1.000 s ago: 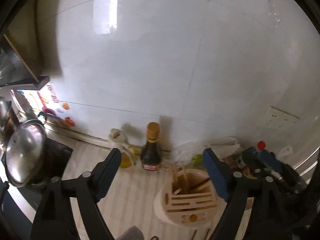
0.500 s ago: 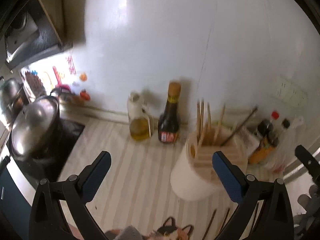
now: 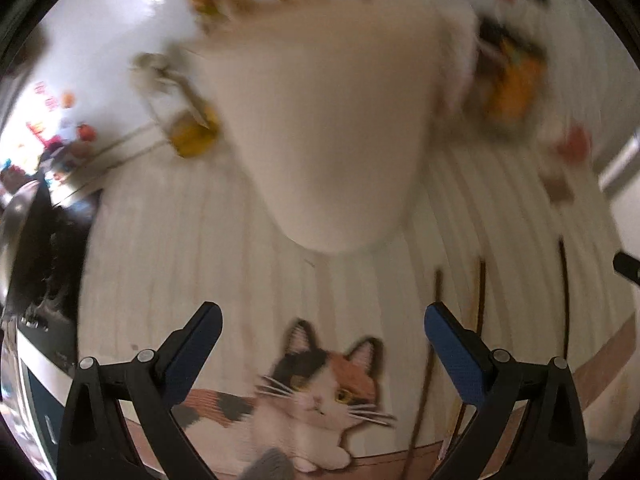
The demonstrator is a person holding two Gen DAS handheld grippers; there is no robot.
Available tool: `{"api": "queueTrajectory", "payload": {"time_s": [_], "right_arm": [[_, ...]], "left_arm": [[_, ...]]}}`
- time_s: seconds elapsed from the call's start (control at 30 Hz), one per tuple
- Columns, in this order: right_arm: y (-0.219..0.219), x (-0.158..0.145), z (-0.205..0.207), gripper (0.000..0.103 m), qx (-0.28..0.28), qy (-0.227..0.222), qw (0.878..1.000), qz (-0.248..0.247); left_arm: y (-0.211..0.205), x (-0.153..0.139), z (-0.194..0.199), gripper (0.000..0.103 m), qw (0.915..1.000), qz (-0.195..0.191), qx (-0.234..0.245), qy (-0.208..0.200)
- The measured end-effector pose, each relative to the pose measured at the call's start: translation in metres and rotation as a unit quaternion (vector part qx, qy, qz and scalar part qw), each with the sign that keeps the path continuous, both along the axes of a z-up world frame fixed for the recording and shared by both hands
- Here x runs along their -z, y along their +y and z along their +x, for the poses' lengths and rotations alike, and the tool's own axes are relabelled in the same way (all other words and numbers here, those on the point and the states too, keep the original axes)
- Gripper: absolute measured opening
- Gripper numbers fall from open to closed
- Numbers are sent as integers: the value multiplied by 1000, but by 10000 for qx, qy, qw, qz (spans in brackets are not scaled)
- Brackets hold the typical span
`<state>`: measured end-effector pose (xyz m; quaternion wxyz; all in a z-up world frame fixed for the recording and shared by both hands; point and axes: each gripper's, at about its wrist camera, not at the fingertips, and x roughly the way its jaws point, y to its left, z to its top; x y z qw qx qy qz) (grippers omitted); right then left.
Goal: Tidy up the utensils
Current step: 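Grasp a wooden chopstick with left tool while right tool grasps a dark chopstick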
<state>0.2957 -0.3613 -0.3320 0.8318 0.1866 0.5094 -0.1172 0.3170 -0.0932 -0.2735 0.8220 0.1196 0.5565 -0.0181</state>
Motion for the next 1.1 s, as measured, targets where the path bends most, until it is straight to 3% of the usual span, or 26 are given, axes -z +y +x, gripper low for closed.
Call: {"api": "queueTrajectory", "payload": {"time_s": [0.1,0.3,0.33,0.37,0.4,0.43,0.57,0.6,0.67,0.7,0.73,0.93,1.1], "right_arm": [[-9,24,-2,72,48,258,9996,113],[-9,55,12,61,-119,638,9978,93],[-8,59,14,57,-133,688,9975,67],[-8,61,17,56,-160,732,9972,45],[-8,62,20,53,-185,743,9971,48],[-7,63,24,51,-218,752,9969,26],[1,72,42,42,-441,896,9950,-86],[5,73,44,36,-505,921,9944,-64],[15,80,52,9,-733,1063,9916,-26],[20,81,53,7,-808,1105,9906,-86],[27,81,54,7,-883,1118,9895,-243],[65,83,43,6,-1387,1233,9826,3],[96,85,39,7,-1765,1368,9747,17]], "left_arm": [[-21,31,2,103,9980,-115,244,578],[-49,78,6,101,9900,-169,507,1304],[-50,82,7,97,9892,-164,518,1365],[-52,86,6,90,9886,-134,543,1396],[-54,90,5,75,9878,-86,583,1443],[-55,94,4,66,9869,-50,588,1503],[-55,88,1,37,9880,-261,590,1402],[-54,87,1,25,9883,-269,581,1383],[-52,85,0,13,9891,-184,529,1358],[-50,85,1,6,9892,-183,491,1370],[-45,85,1,6,9896,-168,400,1372],[8,82,-8,5,9860,-439,-364,1566],[40,81,-24,5,9818,-598,-653,1681]]}}
